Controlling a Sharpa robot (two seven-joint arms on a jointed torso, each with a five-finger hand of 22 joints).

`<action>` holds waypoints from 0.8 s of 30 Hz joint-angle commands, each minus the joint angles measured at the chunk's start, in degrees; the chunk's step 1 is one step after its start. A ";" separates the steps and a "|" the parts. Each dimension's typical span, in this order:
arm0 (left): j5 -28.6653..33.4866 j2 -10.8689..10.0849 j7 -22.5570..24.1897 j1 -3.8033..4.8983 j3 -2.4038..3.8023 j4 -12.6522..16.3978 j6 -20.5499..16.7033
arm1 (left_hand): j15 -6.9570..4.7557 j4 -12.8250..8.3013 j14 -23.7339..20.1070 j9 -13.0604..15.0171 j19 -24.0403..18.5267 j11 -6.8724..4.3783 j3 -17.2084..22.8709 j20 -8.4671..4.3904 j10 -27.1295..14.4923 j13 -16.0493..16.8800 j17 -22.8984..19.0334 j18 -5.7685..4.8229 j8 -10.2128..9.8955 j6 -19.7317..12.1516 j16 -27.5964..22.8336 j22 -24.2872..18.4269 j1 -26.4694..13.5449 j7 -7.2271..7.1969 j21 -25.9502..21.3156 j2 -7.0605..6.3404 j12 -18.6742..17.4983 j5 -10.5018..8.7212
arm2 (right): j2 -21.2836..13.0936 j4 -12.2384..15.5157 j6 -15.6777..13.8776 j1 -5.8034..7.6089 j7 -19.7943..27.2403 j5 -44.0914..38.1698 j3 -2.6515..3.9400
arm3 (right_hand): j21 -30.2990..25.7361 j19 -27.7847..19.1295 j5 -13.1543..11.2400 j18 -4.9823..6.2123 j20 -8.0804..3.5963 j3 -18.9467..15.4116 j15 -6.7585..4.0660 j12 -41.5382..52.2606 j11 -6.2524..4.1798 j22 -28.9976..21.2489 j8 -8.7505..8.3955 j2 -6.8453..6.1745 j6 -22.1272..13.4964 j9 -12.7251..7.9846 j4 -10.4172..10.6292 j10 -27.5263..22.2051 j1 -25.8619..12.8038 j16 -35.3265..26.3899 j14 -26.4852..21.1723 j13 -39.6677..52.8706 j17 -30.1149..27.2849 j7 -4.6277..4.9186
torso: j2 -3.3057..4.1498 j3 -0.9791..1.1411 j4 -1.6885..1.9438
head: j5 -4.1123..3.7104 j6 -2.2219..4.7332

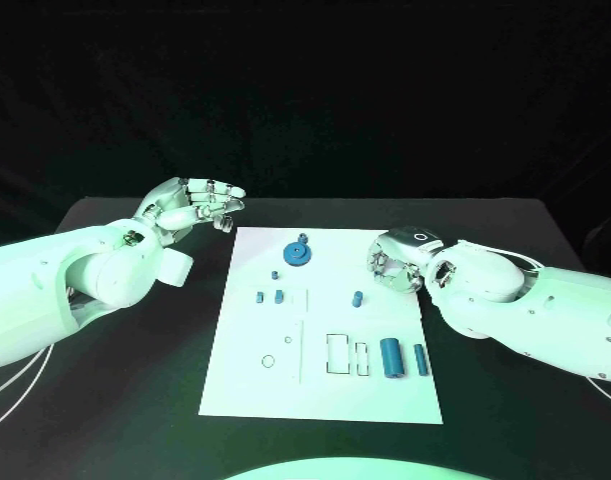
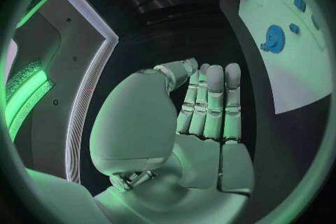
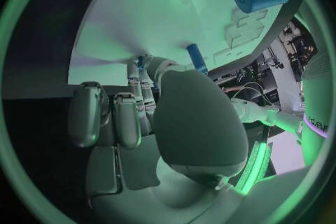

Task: Assemble the parts on the task board

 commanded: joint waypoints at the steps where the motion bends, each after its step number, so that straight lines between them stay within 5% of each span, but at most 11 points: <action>1: 0.53 -0.01 0.26 0.06 0.04 0.20 0.18 | -0.21 0.12 -0.11 0.04 0.14 -0.02 -0.39 -0.21 -0.45 0.16 -0.11 0.38 0.09 -0.46 -0.30 -0.13 -0.13 0.12 -0.45 0.76 0.35 0.17 | 0.10 0.21 2.54 -0.57 -0.01 -0.60 -0.31 | 0.82 1.14 0.01 -0.51 -0.53 0.98 -0.64 0.19 -0.58 7.17 0.77 1.13 1.20 0.51 -1.16 1.49 -0.14 0.39 3.50 0.25 2.20 -0.26 | -0.04 -0.05 -0.03 | 0.08 -0.23; 12: 0.53 -0.13 0.07 0.06 0.04 0.20 0.25 | -0.22 -0.01 -0.10 0.03 0.18 -0.02 -0.40 -0.22 -0.58 0.22 -0.16 0.39 0.07 -0.51 -0.38 -0.19 0.02 0.12 -0.52 0.80 0.50 0.18 | -0.07 1.18 3.01 -0.90 -2.25 -3.74 -0.31 | 3.08 1.79 0.04 -0.93 -1.11 4.53 -1.30 -0.84 -1.20 8.46 1.90 1.91 2.14 2.20 -6.01 4.45 -1.18 0.01 3.37 0.24 1.52 -0.33 | -0.04 -0.05 -0.01 | 0.01 -0.38; 24: 0.53 -0.22 0.05 0.05 0.04 0.11 0.26 | -0.22 -0.07 -0.10 0.02 0.21 0.00 -0.43 -0.23 -0.68 0.25 -0.18 0.39 0.06 -0.55 -0.42 -0.21 0.07 0.15 -0.56 0.80 0.58 0.20 | -0.82 2.62 -5.26 -0.98 -3.09 -5.69 -0.26 | 4.64 2.21 0.02 -1.22 -1.15 6.24 -1.50 -1.61 -1.33 9.27 2.07 1.67 2.31 2.90 -7.97 5.37 -2.72 -0.05 3.36 0.25 1.33 -0.40 | -0.08 -0.07 -0.04 | -0.04 -0.34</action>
